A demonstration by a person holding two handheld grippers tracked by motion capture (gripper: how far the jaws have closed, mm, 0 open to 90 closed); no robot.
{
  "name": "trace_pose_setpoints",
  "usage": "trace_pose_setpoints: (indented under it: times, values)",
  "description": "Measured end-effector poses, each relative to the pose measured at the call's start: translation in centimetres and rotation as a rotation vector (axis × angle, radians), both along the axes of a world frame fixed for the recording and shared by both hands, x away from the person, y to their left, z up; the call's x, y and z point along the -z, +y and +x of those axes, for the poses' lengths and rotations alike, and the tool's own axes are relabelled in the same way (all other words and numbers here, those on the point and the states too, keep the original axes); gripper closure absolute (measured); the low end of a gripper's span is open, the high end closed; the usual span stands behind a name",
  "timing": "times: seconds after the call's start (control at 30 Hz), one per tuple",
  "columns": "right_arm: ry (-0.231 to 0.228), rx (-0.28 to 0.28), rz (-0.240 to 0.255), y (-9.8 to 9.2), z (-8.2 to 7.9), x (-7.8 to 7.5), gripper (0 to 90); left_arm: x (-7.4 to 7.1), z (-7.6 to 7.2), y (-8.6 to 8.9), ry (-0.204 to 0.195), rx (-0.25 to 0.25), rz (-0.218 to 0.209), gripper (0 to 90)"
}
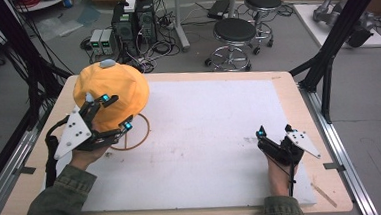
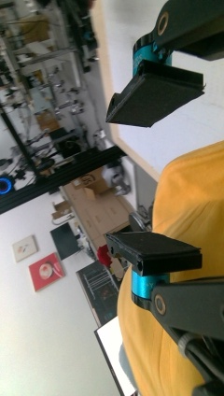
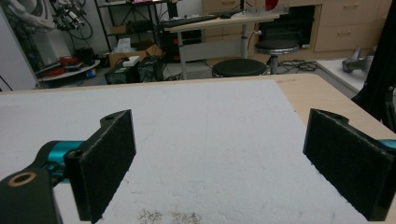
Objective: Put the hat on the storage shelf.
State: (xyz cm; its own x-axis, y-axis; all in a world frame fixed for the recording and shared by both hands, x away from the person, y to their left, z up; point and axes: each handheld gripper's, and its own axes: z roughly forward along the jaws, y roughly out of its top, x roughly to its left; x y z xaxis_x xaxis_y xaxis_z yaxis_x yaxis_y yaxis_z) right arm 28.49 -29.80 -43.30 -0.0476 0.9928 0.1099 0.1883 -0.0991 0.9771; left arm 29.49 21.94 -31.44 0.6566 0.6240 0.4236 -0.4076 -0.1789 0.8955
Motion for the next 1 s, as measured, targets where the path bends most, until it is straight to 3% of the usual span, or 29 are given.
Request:
trace_pose_setpoints:
  times: [0.23,0.4,0.47,0.5,0.67,0.83,1.0]
  values:
    - [0.009,0.002,0.014,0.0,0.2,0.1,8.3,-1.0,-0.9,1.5,0.019,-0.001,-0.108,34.0]
    - [0.001,0.003,0.019,0.0,0.1,0.1,8.2,-1.8,-1.8,2.7,0.01,-0.028,-0.173,33.3]
    - [0.002,0.002,0.023,0.0,0.1,0.1,8.3,-2.0,-2.0,3.3,0.013,-0.036,-0.217,33.3]
    - [0.001,0.002,0.022,0.0,0.1,0.0,8.3,-2.0,-2.2,3.9,0.017,-0.05,-0.248,33.3]
    - [-0.005,-0.004,0.031,0.1,0.0,0.0,8.3,-2.0,-2.9,5.9,0.015,-0.131,-0.299,33.2]
    - [-0.003,-0.005,0.027,0.1,0.0,0.0,8.3,-1.8,-3.5,8.2,0.034,-0.157,-0.397,32.7]
    - [-0.002,-0.007,0.021,0.1,-0.1,0.0,8.3,-1.4,-3.6,9.8,0.058,-0.228,-0.429,31.0]
